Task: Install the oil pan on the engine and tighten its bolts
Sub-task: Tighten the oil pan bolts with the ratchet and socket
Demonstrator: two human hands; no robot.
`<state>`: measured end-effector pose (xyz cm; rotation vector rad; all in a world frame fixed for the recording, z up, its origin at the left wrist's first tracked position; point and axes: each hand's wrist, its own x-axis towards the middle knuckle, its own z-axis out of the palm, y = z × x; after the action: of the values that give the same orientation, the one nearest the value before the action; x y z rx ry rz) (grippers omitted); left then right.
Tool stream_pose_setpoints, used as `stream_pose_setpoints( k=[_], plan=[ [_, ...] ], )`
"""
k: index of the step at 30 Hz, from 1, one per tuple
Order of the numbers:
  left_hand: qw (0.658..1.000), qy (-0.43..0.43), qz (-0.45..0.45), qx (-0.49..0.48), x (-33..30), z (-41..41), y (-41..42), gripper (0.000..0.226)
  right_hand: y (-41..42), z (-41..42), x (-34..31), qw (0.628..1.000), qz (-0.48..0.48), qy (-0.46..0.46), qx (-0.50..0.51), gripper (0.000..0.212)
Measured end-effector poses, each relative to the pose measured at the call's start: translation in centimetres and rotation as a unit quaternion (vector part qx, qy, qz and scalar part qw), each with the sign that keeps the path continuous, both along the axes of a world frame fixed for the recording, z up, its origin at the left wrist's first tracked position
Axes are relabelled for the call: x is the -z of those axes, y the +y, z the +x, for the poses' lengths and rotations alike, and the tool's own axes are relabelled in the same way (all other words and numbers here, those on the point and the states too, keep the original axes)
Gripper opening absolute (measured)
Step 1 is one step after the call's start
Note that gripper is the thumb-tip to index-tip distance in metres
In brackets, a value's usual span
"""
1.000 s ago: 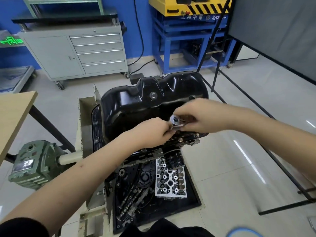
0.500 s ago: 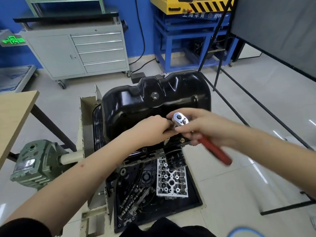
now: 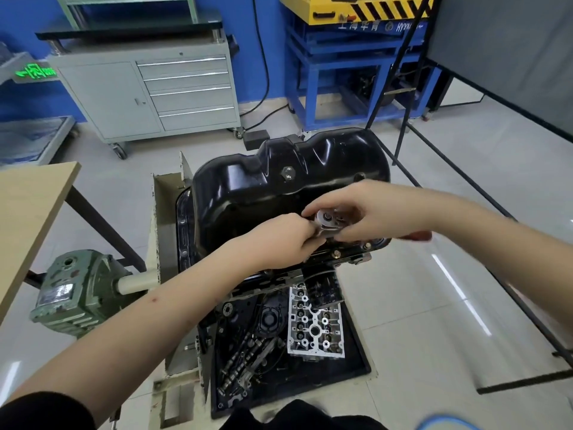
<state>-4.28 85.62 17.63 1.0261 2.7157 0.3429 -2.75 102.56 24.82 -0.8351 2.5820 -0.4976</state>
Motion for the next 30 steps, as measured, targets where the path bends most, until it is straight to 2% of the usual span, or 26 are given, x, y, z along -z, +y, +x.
stream_pose_setpoints(
  k=[1, 3, 6, 9, 11, 15, 17, 20, 26, 28, 30],
  plan=[
    [1.0, 0.005, -0.005, -0.001, 0.0, 0.0, 0.1, 0.032, 0.1, -0.6, -0.4, 0.997, 0.039, 0.053, -0.03, 0.05],
    [1.0, 0.0, -0.009, 0.001, 0.0, -0.1, 0.1, 0.031, 0.5, -1.7, -0.9, 0.998, 0.041, 0.026, -0.028, 0.051],
    [1.0, -0.018, -0.01, 0.007, 0.0, -0.3, -0.2, 0.029, 1.1, -2.3, 0.1, 0.989, -0.018, -0.144, 0.004, 0.044],
    [1.0, -0.005, -0.006, -0.002, 0.0, -0.1, 0.0, 0.027, 1.3, -1.2, 1.8, 0.932, -0.148, -0.324, 0.07, 0.041],
    [1.0, 0.01, -0.014, -0.008, -0.1, 0.1, 0.3, 0.027, 1.4, -0.6, 2.3, 0.91, -0.183, -0.361, 0.084, 0.044],
    [0.999, 0.003, -0.01, -0.034, -0.1, 0.2, 0.3, 0.028, 0.9, 0.5, 2.9, 0.89, -0.268, -0.346, 0.129, 0.037],
    [0.999, -0.001, -0.009, -0.041, -0.1, 0.2, 0.3, 0.029, 0.4, 1.4, 3.3, 0.869, -0.329, -0.326, 0.171, 0.042],
    [0.999, -0.009, -0.018, -0.044, 0.0, 0.2, 0.5, 0.033, -0.2, 2.9, 3.9, 0.817, -0.43, -0.296, 0.244, 0.05],
    [0.997, -0.029, -0.017, -0.063, -0.4, 0.6, 0.9, 0.021, -3.6, 6.1, 4.9, 0.689, -0.584, -0.259, 0.343, 0.043],
    [0.995, -0.047, -0.017, -0.083, -0.8, 0.6, 1.0, 0.028, -5.0, 6.6, 5.1, 0.665, -0.609, -0.244, 0.357, 0.044],
    [0.987, -0.086, 0.024, -0.13, -1.3, 1.0, 1.2, 0.036, -6.4, 6.7, 5.1, 0.647, -0.623, -0.23, 0.376, 0.044]
  ],
)
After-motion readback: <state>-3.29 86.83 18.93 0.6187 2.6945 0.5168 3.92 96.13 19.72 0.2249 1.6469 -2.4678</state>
